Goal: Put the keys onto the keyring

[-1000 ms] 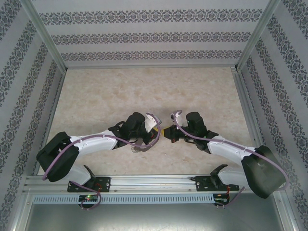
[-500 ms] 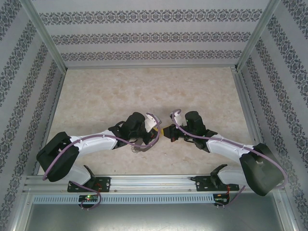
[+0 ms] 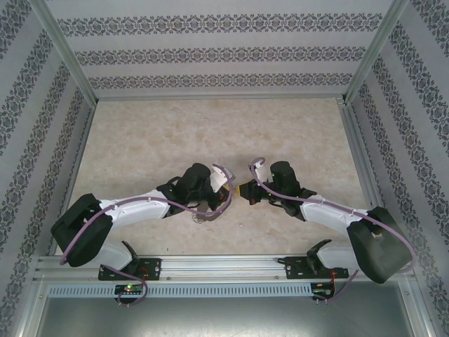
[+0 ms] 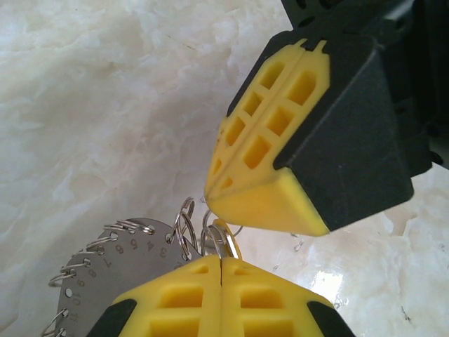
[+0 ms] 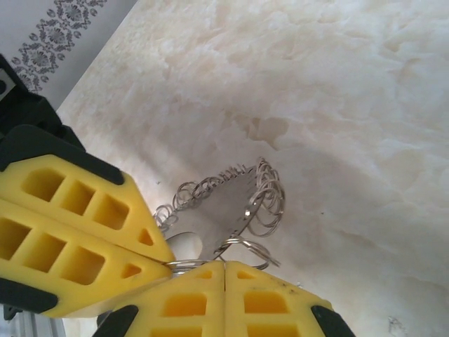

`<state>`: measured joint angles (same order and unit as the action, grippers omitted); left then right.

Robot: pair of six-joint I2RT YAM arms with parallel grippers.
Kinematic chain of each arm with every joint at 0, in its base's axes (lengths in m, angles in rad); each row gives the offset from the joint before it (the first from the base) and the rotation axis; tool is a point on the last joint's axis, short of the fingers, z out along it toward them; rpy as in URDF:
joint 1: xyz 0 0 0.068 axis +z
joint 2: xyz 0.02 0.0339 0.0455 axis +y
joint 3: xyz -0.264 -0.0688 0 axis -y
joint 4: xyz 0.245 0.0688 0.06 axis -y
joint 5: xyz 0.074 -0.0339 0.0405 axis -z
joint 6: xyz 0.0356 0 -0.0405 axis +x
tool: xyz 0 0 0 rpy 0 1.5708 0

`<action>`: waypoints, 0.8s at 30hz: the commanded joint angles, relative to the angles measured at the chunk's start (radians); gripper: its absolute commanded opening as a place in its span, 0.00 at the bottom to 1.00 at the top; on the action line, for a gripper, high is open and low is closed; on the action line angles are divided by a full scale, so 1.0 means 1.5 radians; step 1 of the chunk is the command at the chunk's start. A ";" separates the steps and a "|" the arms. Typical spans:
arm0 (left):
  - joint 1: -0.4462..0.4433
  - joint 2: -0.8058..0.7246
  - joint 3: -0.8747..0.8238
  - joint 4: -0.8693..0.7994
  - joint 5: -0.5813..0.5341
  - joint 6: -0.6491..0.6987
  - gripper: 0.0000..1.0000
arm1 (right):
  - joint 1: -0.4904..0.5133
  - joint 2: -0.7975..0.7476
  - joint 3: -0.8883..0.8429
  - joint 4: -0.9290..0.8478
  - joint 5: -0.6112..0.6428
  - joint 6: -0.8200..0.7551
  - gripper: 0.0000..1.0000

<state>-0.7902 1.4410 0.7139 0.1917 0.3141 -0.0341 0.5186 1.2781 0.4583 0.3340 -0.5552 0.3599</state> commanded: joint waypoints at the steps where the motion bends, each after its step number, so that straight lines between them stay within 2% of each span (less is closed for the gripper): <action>1: -0.005 -0.028 0.008 0.015 0.017 -0.013 0.00 | -0.009 0.005 -0.001 0.019 0.010 -0.001 0.00; 14: -0.005 -0.032 0.003 0.044 0.007 -0.025 0.00 | 0.004 0.045 -0.002 0.019 -0.132 0.023 0.00; 24: -0.005 -0.029 0.004 0.041 0.008 -0.024 0.00 | 0.002 0.030 -0.003 0.014 -0.126 0.032 0.00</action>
<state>-0.7902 1.4242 0.7139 0.1936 0.3141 -0.0605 0.5129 1.3426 0.4568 0.3481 -0.6983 0.3977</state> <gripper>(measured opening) 0.048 0.050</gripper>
